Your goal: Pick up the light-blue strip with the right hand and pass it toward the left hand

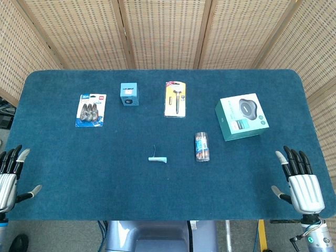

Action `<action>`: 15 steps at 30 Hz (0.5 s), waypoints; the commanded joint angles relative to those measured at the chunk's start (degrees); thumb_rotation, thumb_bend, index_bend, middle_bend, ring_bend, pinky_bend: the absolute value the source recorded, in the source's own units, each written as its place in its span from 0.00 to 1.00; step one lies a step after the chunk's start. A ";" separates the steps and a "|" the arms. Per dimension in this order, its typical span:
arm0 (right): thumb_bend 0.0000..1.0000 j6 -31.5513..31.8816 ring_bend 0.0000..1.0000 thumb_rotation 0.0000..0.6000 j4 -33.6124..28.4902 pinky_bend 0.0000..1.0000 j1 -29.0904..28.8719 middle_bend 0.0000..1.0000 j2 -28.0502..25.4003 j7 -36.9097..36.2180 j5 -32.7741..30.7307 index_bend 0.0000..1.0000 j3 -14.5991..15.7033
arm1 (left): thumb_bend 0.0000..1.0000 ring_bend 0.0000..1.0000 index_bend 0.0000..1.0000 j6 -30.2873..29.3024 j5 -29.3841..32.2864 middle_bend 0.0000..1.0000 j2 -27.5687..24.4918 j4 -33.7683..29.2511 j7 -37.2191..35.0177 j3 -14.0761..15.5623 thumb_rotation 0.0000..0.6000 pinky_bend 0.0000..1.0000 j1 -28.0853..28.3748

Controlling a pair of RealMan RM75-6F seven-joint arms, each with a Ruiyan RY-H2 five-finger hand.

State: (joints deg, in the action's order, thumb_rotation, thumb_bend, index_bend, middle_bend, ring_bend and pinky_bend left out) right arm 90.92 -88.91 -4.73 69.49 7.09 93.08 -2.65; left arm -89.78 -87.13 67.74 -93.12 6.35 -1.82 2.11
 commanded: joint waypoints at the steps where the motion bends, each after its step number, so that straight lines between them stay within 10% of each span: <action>1: 0.00 -0.50 0.00 1.00 -0.53 0.00 0.11 0.00 -0.32 0.53 -0.26 0.00 0.21 | 0.00 0.00 0.00 0.11 0.08 0.00 -0.27 -0.02 -0.46 -0.02 1.00 0.00 -0.03; 15: 0.00 -5.15 0.00 1.00 -1.24 0.00 -2.94 0.00 0.15 2.04 0.98 0.00 0.19 | 0.00 0.00 0.00 1.27 0.80 0.00 -1.43 -0.24 -3.22 -0.56 1.00 0.00 0.46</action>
State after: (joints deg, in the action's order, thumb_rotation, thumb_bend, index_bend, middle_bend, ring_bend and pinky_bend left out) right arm 86.66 -89.88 -6.99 69.58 8.41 93.79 -2.44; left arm -88.60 -86.40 66.37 -93.34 3.20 -2.32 2.51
